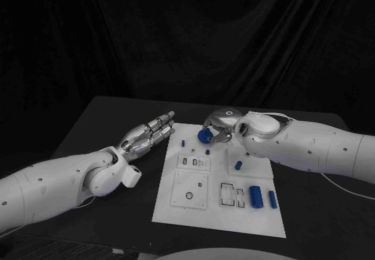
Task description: Assemble the parts on the task board
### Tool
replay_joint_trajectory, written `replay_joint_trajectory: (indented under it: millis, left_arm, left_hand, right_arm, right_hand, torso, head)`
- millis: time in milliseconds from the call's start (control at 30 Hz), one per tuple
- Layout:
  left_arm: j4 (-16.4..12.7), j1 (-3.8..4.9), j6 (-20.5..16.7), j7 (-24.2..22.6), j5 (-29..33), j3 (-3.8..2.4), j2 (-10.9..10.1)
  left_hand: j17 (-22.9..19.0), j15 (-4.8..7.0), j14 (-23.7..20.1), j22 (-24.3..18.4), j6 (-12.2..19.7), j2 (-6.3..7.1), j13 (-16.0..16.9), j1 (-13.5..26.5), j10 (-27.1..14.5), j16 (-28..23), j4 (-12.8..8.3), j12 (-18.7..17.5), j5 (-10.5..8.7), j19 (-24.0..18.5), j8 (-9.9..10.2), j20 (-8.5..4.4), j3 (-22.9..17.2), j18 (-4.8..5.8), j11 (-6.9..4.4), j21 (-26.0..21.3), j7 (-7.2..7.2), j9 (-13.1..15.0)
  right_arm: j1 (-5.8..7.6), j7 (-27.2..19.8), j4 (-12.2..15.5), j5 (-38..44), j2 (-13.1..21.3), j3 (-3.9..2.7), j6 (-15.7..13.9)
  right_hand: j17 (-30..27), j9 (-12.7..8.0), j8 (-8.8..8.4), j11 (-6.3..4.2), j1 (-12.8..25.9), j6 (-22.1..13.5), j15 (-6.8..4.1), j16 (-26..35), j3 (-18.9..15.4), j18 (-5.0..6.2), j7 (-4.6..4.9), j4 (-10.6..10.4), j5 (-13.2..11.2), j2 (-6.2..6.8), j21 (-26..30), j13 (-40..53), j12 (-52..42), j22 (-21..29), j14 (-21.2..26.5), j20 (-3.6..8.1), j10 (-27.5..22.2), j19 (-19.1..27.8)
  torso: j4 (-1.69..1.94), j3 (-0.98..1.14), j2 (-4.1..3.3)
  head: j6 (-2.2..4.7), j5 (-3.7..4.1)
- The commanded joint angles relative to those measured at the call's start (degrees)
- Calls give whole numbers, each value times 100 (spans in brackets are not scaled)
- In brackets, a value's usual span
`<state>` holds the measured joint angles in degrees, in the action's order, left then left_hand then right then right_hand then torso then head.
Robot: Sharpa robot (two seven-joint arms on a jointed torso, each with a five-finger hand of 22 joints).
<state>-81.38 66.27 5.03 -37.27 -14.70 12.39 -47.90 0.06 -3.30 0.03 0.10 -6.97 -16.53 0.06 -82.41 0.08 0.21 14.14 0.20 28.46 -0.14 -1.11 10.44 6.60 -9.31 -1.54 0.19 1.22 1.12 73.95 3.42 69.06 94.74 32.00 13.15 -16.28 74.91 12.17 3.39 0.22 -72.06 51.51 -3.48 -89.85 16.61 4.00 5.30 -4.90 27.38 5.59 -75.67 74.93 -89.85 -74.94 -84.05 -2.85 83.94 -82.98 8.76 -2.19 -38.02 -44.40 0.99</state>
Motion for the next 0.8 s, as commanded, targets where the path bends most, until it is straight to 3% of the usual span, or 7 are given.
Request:
replay_joint_trajectory:
  millis: [33,67,133,167,333,700,800]
  left_arm:
    - [1,-6,77,-22,2,-5,17]
    - [4,-6,78,-19,2,-5,19]
    - [10,-6,81,-11,2,-5,22]
    - [12,-6,81,-8,2,-5,23]
    - [22,-6,83,4,2,-5,28]
    - [33,-6,83,28,2,-5,22]
    - [30,-8,77,26,2,-5,4]
  left_hand:
    - [-6,-40,-3,-10,6,11,-6,-34,-8,-21,3,-20,28,14,-4,41,-37,-98,37,-19,-23,3]
    - [-6,-40,-3,-10,6,11,-6,-34,-8,-21,3,-20,28,14,-4,41,-37,-98,37,-19,-23,3]
    - [-6,-40,-3,-10,6,11,-6,-34,-8,-21,3,-20,28,14,-4,41,-37,-98,37,-19,-23,3]
    - [-6,-40,-3,-10,6,11,-6,-34,-8,-21,3,-20,28,14,-4,41,-37,-98,37,-19,-23,3]
    - [-6,-43,-3,-10,16,11,-6,-30,-8,-21,3,-20,25,14,-2,44,-40,-98,45,-19,-26,2]
    - [-6,-43,-3,-10,16,11,-6,-30,-8,-21,3,-20,25,14,-2,44,-40,-98,45,-19,-26,2]
    - [-6,-46,-3,-10,11,13,-6,-24,-8,-21,3,-20,21,14,-3,48,-44,-97,52,-19,-34,3]
  right_arm:
    - [-14,24,-3,23,-6,-5,85]
    - [-14,27,-3,23,-6,-5,89]
    - [-14,33,-4,23,-9,-5,90]
    - [-14,34,-5,23,-10,-5,89]
    - [-14,34,-2,23,-18,-5,80]
    - [-14,12,5,23,21,-5,-88]
    - [-9,-12,101,23,144,-5,-343]
  right_hand:
    - [1509,-145,4,-71,43,-276,-35,-15,42,-49,-42,0,-90,19,48,1507,-15,-875,-595,16,606,40]
    - [1509,-240,5,-122,44,-536,-73,-15,43,-45,-112,3,-141,22,66,1507,-15,-875,-595,44,606,44]
    - [1493,-361,-9,-152,59,-907,-101,2,25,-42,-141,-1,-242,21,93,1507,-15,-872,-590,73,606,50]
    - [1439,-492,-33,-185,50,-1397,-125,61,18,-28,-191,6,-306,13,159,1507,-15,-851,-571,92,606,77]
    - [1305,-742,-72,-287,85,-2220,-210,211,-58,4,-312,-15,-607,-13,345,1507,-15,-795,-525,173,606,140]
    - [1263,-755,-25,-281,107,-2026,-216,260,-116,11,-287,-39,-801,-44,415,1507,-15,-778,-512,191,606,152]
    - [1272,-703,62,-255,139,-1510,-199,252,-154,7,-252,-80,-795,-75,419,1507,-15,-786,-518,179,606,133]
  torso:
    - [2,0,-3]
    - [1,0,-3]
    - [-1,1,-3]
    - [0,1,-3]
    - [0,-1,-1]
    - [-8,0,1]
    - [-18,-5,17]
  head:
    - [4,-2]
    - [4,-2]
    - [9,0]
    - [14,1]
    - [10,2]
    - [11,-24]
    - [14,-44]
